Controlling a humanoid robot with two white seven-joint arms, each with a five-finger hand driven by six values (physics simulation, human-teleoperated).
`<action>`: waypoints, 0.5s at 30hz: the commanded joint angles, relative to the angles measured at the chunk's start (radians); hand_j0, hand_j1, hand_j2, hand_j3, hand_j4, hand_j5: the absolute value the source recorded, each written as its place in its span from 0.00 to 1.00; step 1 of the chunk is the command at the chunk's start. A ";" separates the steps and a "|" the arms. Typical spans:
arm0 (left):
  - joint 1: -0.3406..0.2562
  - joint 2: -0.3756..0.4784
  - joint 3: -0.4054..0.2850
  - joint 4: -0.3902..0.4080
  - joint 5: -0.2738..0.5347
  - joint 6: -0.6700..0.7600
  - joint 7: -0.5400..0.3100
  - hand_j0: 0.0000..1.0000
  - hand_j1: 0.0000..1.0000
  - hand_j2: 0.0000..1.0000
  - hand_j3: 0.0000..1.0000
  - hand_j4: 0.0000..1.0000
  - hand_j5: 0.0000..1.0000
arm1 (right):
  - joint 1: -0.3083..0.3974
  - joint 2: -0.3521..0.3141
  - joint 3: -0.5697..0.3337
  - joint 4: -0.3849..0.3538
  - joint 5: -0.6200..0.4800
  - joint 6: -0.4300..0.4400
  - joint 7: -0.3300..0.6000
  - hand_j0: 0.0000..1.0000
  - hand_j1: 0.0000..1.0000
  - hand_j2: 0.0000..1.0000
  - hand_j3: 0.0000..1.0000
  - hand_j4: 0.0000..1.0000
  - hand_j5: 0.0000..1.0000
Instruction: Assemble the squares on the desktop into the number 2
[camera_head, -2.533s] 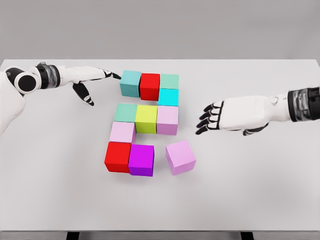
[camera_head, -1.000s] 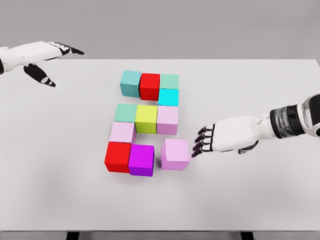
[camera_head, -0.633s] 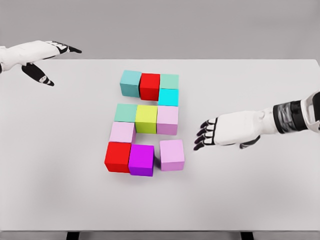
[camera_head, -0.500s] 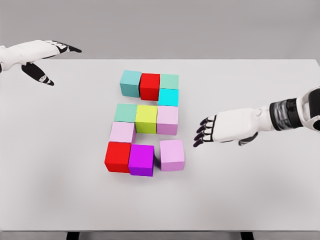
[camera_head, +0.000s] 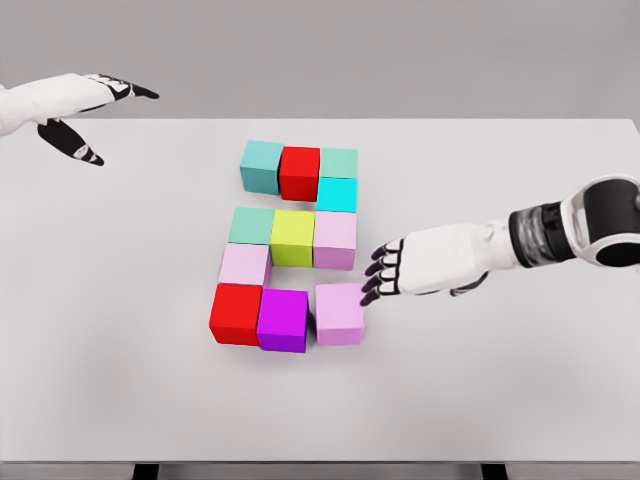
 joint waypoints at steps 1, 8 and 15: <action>0.000 0.002 0.001 -0.002 0.005 0.003 0.001 1.00 1.00 1.00 1.00 1.00 1.00 | 0.000 0.001 0.000 -0.018 -0.004 0.002 0.000 1.00 1.00 1.00 1.00 1.00 1.00; -0.002 0.002 0.001 0.001 0.005 0.003 0.001 1.00 1.00 1.00 1.00 1.00 1.00 | 0.000 0.001 0.001 -0.032 -0.006 0.002 0.000 1.00 1.00 1.00 1.00 1.00 1.00; -0.008 0.005 0.001 0.001 0.007 0.003 0.001 1.00 1.00 1.00 1.00 1.00 1.00 | -0.006 -0.015 -0.013 -0.015 -0.010 0.002 0.000 1.00 1.00 1.00 1.00 1.00 1.00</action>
